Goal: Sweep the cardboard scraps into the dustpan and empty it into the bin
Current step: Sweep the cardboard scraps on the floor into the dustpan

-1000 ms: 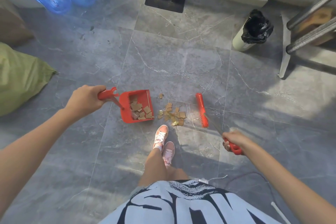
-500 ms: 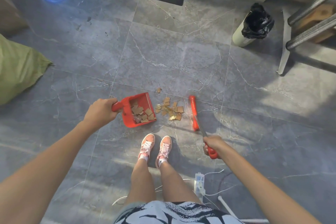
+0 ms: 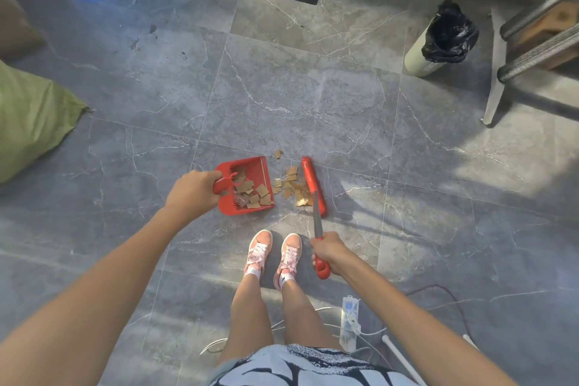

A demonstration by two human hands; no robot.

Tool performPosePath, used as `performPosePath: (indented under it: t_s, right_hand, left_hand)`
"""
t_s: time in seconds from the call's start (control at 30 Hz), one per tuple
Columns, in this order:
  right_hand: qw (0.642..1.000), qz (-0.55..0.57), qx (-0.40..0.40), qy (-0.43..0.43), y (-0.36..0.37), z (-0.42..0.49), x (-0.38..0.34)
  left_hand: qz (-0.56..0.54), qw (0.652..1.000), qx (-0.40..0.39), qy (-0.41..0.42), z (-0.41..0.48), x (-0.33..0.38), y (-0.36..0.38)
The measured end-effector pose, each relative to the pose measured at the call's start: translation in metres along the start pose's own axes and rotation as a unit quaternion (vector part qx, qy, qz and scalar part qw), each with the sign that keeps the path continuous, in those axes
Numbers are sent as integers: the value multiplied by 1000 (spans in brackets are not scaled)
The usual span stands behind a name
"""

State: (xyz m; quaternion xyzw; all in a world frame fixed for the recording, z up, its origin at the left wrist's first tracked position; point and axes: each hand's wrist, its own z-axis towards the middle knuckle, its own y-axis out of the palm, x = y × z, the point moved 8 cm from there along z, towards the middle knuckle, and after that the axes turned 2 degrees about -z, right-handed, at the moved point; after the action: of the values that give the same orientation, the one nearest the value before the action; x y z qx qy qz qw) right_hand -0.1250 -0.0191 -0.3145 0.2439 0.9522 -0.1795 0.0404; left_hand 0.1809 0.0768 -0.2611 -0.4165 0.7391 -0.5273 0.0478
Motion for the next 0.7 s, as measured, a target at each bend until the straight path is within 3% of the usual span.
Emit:
performPosePath:
  t_s: [0.43, 0.7]
  right_hand:
    - [992, -37, -85, -86, 88, -44, -38]
    - [989, 62, -132, -25, 61, -65, -14]
  left_hand:
    - [-1, 999, -24, -37, -31, -29, 12]
    - [-33, 998, -11, -55, -34, -52, -4]
